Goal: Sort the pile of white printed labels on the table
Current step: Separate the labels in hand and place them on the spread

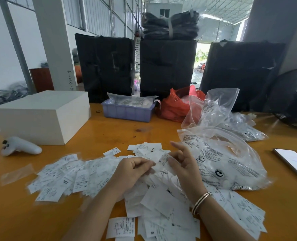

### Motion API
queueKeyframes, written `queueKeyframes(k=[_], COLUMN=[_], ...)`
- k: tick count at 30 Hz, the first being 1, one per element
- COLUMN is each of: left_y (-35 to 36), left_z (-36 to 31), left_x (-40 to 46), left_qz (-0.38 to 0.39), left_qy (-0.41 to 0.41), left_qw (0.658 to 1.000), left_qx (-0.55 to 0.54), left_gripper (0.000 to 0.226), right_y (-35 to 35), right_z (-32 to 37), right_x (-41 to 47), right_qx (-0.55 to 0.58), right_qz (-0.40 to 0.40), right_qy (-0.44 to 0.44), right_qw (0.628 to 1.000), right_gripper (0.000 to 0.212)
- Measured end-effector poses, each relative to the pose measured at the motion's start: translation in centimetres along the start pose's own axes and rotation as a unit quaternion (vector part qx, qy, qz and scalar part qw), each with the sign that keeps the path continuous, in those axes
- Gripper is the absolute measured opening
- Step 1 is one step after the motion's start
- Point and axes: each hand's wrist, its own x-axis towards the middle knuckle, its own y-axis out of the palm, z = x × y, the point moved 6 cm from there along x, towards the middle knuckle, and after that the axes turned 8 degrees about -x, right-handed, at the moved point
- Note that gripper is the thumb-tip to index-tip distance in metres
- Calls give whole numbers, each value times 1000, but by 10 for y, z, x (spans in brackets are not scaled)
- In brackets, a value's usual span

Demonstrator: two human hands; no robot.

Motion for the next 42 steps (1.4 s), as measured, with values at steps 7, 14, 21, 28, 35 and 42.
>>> queueKeyframes(k=[7,14,21,28,35,42], left_y=[2,2,2,-1,-2,0], left_z=[2,0,-1,1,2,1], left_x=[0,0,1,2,3,3], left_qz=[11,20,11,6,8,9], left_qy=[-6,2,8,13,16,8], left_qw=[1000,1000,1000,1000,1000,1000], left_qx=[-26,-18,-8,13,21,28], left_gripper=[14,11,22,18,12,23], right_y=[-3,-7,5,1,-4,6], right_z=[-3,0,5,7,7,10], right_x=[1,2,-3,-2,-1,-3], right_qx=[25,4,-69,-130,-120,-118], right_qz=[-18,-22,41,0,-36,24], right_qy=[19,18,-13,-43,-51,-60], right_qw=[999,1000,997,991,991,991], right_gripper=[46,46,47,47,47,48])
